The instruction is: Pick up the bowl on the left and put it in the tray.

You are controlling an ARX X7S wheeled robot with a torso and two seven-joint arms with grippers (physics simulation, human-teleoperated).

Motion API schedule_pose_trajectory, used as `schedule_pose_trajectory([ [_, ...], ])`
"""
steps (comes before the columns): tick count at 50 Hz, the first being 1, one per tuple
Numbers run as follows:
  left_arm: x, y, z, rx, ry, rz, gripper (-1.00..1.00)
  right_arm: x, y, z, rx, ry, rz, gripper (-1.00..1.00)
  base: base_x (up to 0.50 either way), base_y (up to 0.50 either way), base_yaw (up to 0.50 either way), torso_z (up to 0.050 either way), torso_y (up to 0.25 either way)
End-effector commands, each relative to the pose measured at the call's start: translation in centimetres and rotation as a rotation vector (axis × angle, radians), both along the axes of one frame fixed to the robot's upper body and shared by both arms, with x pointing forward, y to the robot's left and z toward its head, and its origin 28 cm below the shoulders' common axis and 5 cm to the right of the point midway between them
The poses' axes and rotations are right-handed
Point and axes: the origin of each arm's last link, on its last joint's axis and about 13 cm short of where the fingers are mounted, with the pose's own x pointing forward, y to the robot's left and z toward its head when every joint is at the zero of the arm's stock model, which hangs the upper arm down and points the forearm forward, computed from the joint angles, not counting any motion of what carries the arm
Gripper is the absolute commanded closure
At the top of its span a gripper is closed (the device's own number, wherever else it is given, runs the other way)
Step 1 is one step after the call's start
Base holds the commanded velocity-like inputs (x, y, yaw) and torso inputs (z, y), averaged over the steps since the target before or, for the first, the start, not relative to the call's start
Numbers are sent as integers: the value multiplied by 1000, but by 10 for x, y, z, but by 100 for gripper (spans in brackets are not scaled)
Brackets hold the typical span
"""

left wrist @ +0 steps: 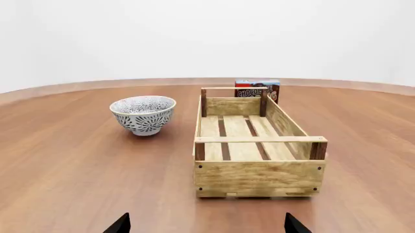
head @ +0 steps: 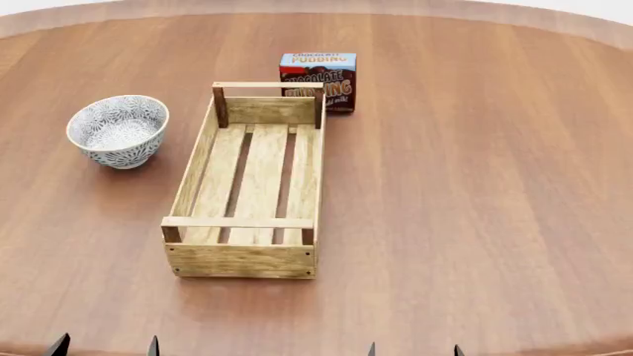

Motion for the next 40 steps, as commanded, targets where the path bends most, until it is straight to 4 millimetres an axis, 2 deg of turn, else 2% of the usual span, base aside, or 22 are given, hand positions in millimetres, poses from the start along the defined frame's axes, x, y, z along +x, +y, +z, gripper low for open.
schedule_pose_trajectory([
  [1,-1,1,1,-27,8,-8,-100,0,1,-1,-4,0,1,-100,0,0,0,0,0],
  [25,1,-2,-2,-24,39,-7,-100,0,0,7,-10,3,-17,-100,0,0,0,0,0],
  [32,-1,-5,11,-21,5,-18,-100,0,-3,17,-10,-24,-29,-100,0,0,0,0,0],
  [40,-6,-7,41,-27,-78,-24,-100,-3,-3,41,-17,-85,-33,-100,0,0,0,0,0],
])
